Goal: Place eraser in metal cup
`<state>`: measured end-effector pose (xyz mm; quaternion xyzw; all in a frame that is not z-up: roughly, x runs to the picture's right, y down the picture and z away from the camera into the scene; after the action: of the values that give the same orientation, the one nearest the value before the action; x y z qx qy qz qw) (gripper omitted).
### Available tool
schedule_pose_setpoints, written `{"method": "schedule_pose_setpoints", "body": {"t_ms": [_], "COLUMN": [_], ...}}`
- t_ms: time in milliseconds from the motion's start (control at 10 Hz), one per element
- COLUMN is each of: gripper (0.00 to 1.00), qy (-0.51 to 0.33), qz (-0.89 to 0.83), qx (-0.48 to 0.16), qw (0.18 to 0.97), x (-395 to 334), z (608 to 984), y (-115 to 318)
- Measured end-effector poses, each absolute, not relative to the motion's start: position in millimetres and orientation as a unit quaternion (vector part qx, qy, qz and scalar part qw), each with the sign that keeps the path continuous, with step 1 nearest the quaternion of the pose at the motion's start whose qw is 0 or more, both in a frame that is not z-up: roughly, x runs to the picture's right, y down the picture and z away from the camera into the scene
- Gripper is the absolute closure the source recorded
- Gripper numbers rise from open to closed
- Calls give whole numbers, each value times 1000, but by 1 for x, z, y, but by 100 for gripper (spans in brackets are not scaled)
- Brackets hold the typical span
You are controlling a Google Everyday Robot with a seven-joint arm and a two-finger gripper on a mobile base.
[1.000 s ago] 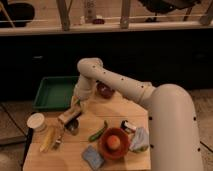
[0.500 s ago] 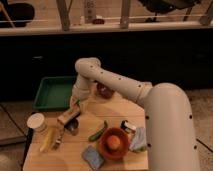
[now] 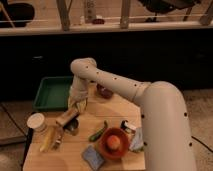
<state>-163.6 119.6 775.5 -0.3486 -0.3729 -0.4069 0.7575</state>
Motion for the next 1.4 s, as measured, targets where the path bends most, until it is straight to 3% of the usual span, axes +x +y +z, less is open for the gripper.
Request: {"method": "schedule_pose_setpoints", "body": {"t_ms": [300, 400, 1000, 1200, 1400], "gripper": [94, 88, 27, 20, 20], "qy": [-365, -362, -357, -357, -358], "qz": [-413, -414, -409, -409, -410], "qx": [-356, -358, -356, -355, -353], "qw": [755, 755, 761, 761, 761], "x": [-164, -164, -160, -159, -159], "z": [772, 771, 769, 770, 770], "y": [128, 130, 131, 129, 126]}}
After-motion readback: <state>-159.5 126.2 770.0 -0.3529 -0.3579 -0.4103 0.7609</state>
